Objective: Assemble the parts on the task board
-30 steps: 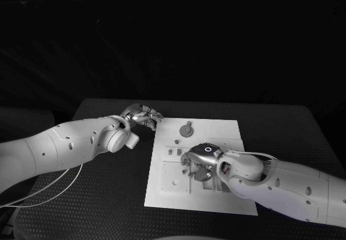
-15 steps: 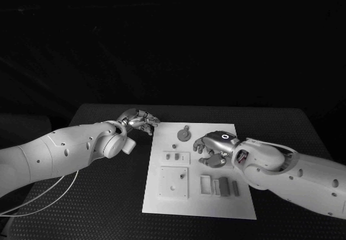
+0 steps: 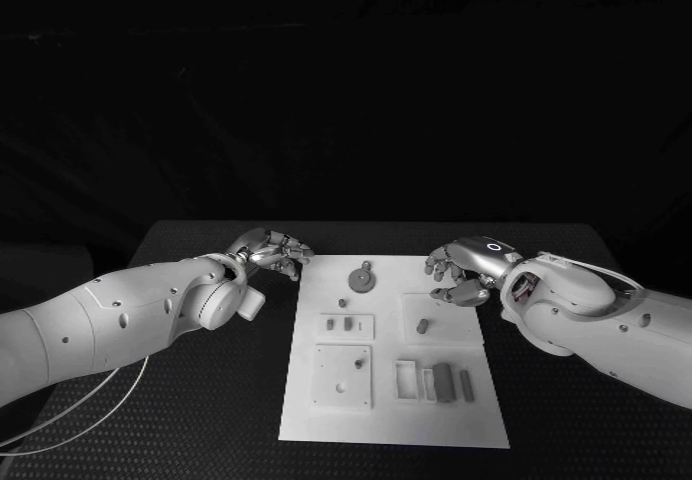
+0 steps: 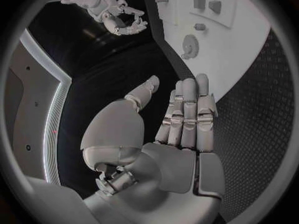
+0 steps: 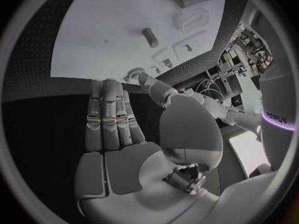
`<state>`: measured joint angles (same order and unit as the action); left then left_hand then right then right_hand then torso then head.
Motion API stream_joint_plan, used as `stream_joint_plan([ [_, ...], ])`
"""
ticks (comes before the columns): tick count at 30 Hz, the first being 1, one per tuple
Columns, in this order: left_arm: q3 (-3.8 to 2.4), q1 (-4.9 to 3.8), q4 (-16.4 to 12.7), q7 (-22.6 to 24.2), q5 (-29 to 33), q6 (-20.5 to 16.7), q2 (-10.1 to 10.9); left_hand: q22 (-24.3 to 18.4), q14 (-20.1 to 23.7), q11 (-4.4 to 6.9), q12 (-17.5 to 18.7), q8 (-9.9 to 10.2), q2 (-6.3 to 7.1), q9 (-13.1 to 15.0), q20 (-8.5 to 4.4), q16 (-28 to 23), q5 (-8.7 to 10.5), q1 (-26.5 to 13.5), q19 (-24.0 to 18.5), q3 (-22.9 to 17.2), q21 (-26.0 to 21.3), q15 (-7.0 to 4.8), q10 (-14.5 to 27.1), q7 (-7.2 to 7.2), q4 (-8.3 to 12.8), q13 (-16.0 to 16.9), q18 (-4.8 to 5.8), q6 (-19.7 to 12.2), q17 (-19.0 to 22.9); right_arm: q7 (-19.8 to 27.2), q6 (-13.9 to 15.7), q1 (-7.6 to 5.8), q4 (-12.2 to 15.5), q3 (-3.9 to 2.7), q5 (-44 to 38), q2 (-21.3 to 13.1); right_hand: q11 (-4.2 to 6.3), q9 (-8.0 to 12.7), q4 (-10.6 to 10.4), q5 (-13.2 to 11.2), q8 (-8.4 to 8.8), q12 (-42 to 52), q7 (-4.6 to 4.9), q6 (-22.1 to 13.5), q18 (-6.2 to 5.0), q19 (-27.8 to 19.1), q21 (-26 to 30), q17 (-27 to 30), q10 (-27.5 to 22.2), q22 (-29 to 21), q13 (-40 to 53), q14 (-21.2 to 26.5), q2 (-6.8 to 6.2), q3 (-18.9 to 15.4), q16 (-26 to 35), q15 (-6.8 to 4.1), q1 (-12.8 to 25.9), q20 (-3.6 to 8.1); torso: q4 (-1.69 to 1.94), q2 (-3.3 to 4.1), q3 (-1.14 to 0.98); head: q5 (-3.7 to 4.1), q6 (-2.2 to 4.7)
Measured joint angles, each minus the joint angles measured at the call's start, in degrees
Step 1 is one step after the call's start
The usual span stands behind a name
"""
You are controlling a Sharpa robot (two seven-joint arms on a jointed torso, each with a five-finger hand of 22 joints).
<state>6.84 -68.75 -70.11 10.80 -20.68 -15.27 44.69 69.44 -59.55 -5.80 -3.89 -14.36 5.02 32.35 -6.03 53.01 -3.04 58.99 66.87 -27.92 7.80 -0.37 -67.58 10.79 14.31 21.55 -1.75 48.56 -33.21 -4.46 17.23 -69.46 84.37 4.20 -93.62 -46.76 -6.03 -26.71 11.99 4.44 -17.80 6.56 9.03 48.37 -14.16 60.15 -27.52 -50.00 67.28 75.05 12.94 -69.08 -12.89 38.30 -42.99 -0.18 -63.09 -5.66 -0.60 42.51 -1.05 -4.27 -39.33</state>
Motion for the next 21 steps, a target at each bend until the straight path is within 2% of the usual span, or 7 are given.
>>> stream_joint_plan([
  [3,0.00,0.00,0.07,0.05,0.00,0.00,0.01,0.00,0.00,0.01,0.00,0.00,0.00,0.00,0.00,0.00,0.00,0.00,0.00,0.00,0.00,0.00,0.00,0.00,0.00,0.00,0.00,0.00,-0.04,0.03,-0.99,0.01,0.67,0.02,0.25,-0.65,-0.60,0.20,-1.15,0.00,0.00,-0.63,-0.55,-0.55,0.01,-0.86,0.00,0.14,-0.70,-0.01,0.00,0.51,-1.11,-0.11,0.00,0.29,0.90,-0.24,0.00,0.02,-0.02,-0.03,0.05],
  [6,0.00,0.00,0.10,0.09,0.00,0.00,-0.05,0.00,0.00,0.01,0.00,0.00,0.00,-0.01,0.00,0.00,0.00,0.00,0.00,0.00,0.00,0.00,-0.01,0.00,0.00,0.00,0.00,0.00,-0.05,0.08,-1.98,0.02,2.31,0.15,0.38,-2.11,-0.64,0.27,-1.98,0.00,0.00,-0.89,-0.74,-0.74,0.01,-0.90,0.00,0.23,-1.07,0.00,0.00,0.83,-1.81,-0.36,0.00,0.61,1.59,-0.28,0.02,0.02,-0.03,-0.04,-0.06],
  [13,0.00,0.00,0.32,0.12,0.00,0.01,0.07,-0.01,0.00,0.08,0.00,0.00,0.00,-0.01,0.01,0.00,0.00,0.00,0.00,0.00,0.00,0.00,-0.08,0.00,0.00,-0.01,0.00,0.00,-0.05,0.16,-4.65,0.66,4.87,1.01,0.42,-3.05,-0.82,0.34,-1.97,0.00,0.00,-0.93,-0.74,-0.74,0.09,-1.31,0.00,0.31,-1.26,-0.01,-0.01,0.94,-2.13,-0.35,-0.23,0.50,1.32,-0.28,0.09,0.03,0.00,-0.07,-0.30],
  [17,0.01,0.00,0.32,0.16,0.00,0.01,0.03,0.02,0.00,0.08,0.00,0.00,0.00,-0.01,0.01,0.00,0.00,0.00,0.00,0.00,0.00,0.00,-0.08,-0.01,0.00,0.05,-0.01,0.00,-0.04,0.16,-5.56,1.18,5.01,1.58,-0.23,-2.49,-0.74,0.35,-1.97,0.00,0.00,-1.14,-0.94,-0.94,0.33,-1.42,0.00,0.35,-1.59,-0.01,-0.01,1.21,-2.31,-0.35,-0.26,0.60,1.14,-0.39,0.04,0.03,0.00,-0.07,-0.38],
  [21,0.01,0.00,0.30,0.18,0.00,0.01,0.03,0.04,0.00,0.09,0.00,0.00,0.00,-0.01,0.01,0.00,0.00,0.00,0.00,0.00,0.00,0.00,-0.09,-0.01,0.00,0.05,0.00,0.00,-0.09,0.12,-6.06,2.12,4.41,1.84,-1.12,-1.72,-0.82,0.41,-1.97,0.00,0.00,-1.14,-1.14,-1.14,0.18,-1.72,0.00,0.43,-1.67,-0.01,-0.01,1.41,-2.36,-0.35,-0.26,0.80,1.09,-0.28,0.05,0.03,0.04,-0.01,-0.47],
])
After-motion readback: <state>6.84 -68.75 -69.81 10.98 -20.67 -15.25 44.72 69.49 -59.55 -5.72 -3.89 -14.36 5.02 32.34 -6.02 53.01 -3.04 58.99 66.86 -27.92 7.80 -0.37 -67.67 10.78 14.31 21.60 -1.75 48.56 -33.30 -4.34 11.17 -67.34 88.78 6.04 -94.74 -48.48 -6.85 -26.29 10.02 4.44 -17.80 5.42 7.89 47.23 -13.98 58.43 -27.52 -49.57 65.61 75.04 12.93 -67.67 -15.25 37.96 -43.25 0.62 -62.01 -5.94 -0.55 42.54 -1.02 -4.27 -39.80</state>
